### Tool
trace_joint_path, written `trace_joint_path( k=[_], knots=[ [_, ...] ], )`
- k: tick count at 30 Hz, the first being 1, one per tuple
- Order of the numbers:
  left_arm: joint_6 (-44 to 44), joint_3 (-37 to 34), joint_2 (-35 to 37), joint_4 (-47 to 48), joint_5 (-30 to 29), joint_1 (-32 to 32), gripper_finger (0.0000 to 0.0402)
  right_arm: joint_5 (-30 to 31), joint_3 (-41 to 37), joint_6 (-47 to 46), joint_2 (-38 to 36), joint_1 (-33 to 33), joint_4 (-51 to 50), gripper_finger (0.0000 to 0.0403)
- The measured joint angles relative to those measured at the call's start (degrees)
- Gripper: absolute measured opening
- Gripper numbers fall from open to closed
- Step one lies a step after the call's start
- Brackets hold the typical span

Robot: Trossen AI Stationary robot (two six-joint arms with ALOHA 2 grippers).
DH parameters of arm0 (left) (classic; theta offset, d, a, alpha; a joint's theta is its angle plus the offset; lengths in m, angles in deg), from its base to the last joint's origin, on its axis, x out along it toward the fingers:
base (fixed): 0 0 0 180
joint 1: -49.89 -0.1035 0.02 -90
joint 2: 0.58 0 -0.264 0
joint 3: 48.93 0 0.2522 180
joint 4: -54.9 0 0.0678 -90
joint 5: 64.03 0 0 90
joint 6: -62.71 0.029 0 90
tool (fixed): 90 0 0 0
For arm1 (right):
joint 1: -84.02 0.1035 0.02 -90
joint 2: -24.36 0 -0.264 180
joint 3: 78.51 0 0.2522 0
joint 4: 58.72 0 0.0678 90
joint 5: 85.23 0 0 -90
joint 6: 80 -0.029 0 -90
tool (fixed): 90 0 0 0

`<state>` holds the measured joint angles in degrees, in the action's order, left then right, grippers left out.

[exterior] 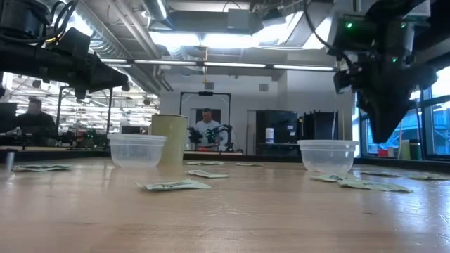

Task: Pick and place Stevia / Truvia into bins
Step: Put the stevia packet into the right transparent container

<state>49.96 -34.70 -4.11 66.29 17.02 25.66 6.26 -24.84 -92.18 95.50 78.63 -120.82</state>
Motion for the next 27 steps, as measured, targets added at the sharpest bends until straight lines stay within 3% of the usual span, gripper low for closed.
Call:
trace_joint_path(
  k=[27],
  knots=[
    [0.00, -0.01, 0.00, 0.02, 0.02, 0.02, 0.0072, 0.93, -0.05, 1.93, 13.61, -0.04, 8.00, 0.0127]
  ],
)
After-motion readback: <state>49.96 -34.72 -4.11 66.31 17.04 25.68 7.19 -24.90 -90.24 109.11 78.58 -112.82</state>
